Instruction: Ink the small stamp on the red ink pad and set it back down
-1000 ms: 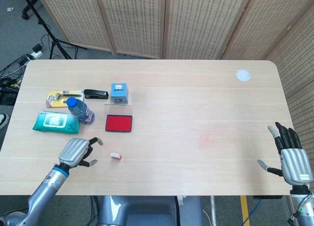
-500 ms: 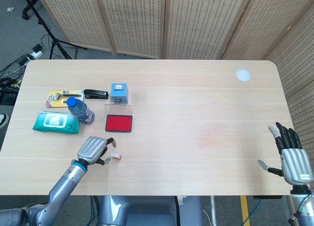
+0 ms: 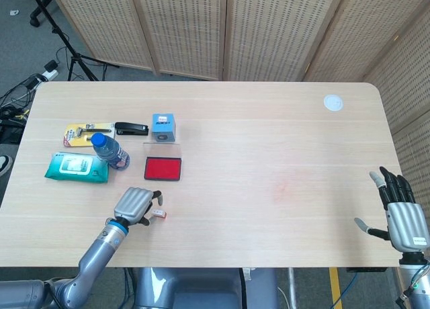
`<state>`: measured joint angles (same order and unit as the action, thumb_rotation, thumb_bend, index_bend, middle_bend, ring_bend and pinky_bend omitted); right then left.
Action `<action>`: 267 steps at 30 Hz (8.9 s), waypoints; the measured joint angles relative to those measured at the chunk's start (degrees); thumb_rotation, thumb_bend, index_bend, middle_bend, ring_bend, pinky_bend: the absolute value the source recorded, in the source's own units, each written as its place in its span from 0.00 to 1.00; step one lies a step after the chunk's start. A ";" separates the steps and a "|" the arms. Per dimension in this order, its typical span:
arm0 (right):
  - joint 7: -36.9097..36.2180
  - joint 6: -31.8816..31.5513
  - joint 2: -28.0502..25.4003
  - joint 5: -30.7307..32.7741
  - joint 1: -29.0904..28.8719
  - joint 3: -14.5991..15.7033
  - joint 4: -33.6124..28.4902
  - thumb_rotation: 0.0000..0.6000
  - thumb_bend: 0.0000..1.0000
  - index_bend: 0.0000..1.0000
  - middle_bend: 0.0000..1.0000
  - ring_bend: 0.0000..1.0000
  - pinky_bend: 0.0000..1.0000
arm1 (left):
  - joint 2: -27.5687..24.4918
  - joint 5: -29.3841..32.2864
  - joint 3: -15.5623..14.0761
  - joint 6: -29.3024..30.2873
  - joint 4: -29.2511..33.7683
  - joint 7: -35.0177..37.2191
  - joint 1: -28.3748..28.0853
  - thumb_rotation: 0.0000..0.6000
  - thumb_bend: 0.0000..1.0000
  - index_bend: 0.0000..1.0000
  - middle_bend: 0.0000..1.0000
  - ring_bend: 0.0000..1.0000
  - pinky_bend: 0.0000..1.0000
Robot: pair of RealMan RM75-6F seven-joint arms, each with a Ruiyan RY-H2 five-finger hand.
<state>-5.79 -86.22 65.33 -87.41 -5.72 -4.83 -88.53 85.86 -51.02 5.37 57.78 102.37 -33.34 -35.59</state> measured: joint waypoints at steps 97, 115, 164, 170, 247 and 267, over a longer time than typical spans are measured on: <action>-2.42 7.12 1.05 6.46 -2.70 -1.99 3.83 1.00 0.00 0.00 0.00 0.00 0.00 | -3.49 54.43 5.17 -15.64 -19.87 -13.03 -36.04 1.00 0.39 0.63 0.96 0.93 0.84; -3.89 7.57 0.79 7.23 -2.69 -2.24 4.25 1.00 0.00 0.00 0.00 0.00 0.00 | 0.17 59.18 0.95 -16.48 -25.40 -12.75 -38.46 1.00 0.39 0.63 0.96 0.93 0.84; -5.41 8.46 0.68 7.36 -2.85 -2.09 4.97 1.00 0.00 0.00 0.00 0.00 0.00 | 2.75 56.91 -2.27 -21.14 -31.42 -6.04 -37.04 1.00 0.39 0.64 0.96 0.93 0.84; -5.48 8.46 0.68 7.41 -2.85 -2.12 5.01 1.00 0.00 0.00 0.00 0.00 0.00 | 3.38 57.97 -2.91 -21.63 -32.50 -6.25 -37.29 1.00 0.39 0.64 0.96 0.93 0.84; -3.70 8.42 0.95 6.67 -2.94 -1.38 3.98 1.00 0.00 0.00 0.00 0.00 0.00 | -9.79 20.98 -13.09 -18.11 -7.41 5.66 -28.91 1.00 0.38 0.64 0.96 0.93 0.84; -4.41 8.46 0.72 6.50 -2.94 -1.31 3.87 1.00 0.00 0.00 0.00 0.00 0.00 | -9.16 23.03 -13.90 -17.40 -7.60 5.55 -29.61 1.00 0.37 0.54 0.97 0.93 0.84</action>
<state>-10.20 -77.76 66.06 -80.91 -8.66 -6.15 -84.66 76.70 -27.99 -8.53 40.38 94.77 -27.79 -65.21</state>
